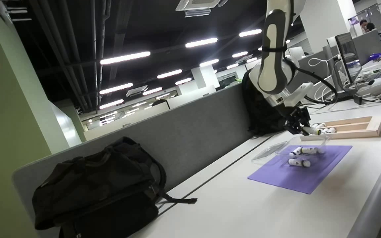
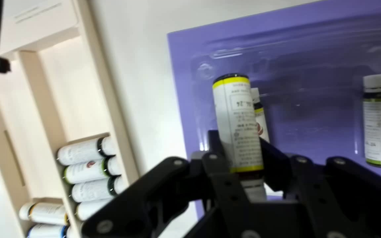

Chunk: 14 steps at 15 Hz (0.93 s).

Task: Take the white object from the table and put it in the bowl then pick one of the white objects from the bowl and place it on the upper segment of the tray

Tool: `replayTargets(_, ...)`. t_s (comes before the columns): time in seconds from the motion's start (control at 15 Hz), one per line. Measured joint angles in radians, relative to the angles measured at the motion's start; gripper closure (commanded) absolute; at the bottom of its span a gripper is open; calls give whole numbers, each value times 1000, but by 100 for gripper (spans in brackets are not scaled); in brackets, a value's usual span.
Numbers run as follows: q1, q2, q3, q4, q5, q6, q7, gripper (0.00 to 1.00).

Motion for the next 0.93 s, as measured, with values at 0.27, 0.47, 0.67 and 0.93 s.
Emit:
replayTargets(0.27, -2, -35, -46, 2, -253, 6, -34, 74)
replayTargets(0.47, -1, -46, -53, 3, -306, 8, -47, 74)
replayTargets(0.67, 1, -46, -53, 3, -309, 8, -51, 74)
replayTargets(0.93, 0, -46, -53, 2, -335, 12, -52, 93)
